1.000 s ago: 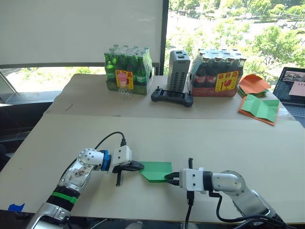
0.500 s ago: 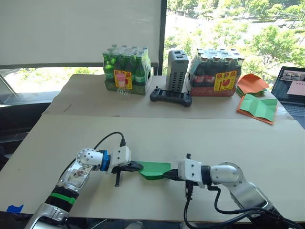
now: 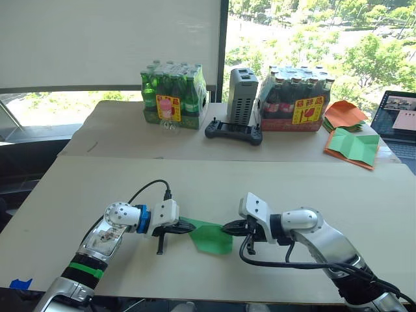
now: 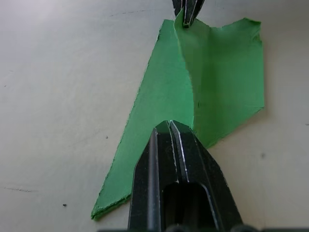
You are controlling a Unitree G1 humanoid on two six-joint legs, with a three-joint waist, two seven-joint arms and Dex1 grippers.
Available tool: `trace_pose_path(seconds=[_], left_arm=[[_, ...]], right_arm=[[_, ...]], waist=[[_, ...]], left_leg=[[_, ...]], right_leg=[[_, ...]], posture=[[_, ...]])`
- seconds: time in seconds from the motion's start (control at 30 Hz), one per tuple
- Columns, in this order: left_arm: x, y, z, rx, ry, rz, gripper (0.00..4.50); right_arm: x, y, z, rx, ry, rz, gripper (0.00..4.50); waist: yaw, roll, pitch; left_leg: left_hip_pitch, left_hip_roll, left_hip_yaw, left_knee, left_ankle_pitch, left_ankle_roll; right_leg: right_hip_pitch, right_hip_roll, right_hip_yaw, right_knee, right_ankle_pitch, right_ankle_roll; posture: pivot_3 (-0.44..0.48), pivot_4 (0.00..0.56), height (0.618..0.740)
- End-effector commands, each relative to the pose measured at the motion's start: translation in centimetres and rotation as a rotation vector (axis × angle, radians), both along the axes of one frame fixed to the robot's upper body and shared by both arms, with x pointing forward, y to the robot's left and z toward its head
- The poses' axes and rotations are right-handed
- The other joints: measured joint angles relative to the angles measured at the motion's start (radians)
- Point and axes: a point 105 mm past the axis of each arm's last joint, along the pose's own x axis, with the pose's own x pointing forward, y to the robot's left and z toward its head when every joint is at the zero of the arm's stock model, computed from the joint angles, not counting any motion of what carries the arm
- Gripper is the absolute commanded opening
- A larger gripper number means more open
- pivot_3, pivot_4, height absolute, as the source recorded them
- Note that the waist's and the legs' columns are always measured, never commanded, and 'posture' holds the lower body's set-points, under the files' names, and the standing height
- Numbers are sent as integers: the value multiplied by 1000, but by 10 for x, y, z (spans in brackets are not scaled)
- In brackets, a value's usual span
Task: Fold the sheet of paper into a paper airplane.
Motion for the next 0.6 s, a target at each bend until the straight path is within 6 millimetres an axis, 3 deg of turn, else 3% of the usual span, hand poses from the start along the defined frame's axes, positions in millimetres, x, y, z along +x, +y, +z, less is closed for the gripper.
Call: trace_pose_path(seconds=[0.03,0.37,0.5,0.6], left_arm=[[-4,0,-2,23,3,-13,0],[3,9,3,36,-21,22,0],[10,11,23,-4,-46,44,0],[3,5,36,-47,-28,2,0]], right_arm=[[8,3,1,-3,-19,-39,21],[9,0,-18,-66,11,-54,21],[9,0,-20,-71,13,-61,21],[8,0,-21,-72,10,-57,21]], waist=[[0,0,0],[-1,0,0],[-1,0,0],[-3,0,0]], left_leg=[[0,0,0,0,0,0],[0,0,0,0,0,0],[0,0,0,0,0,0],[0,0,0,0,0,0]], right_leg=[[0,0,0,0,0,0],[0,0,0,0,0,0],[0,0,0,0,0,0],[0,0,0,0,0,0]], posture=[[0,150,675],[0,150,675],[0,150,675],[0,150,675]])
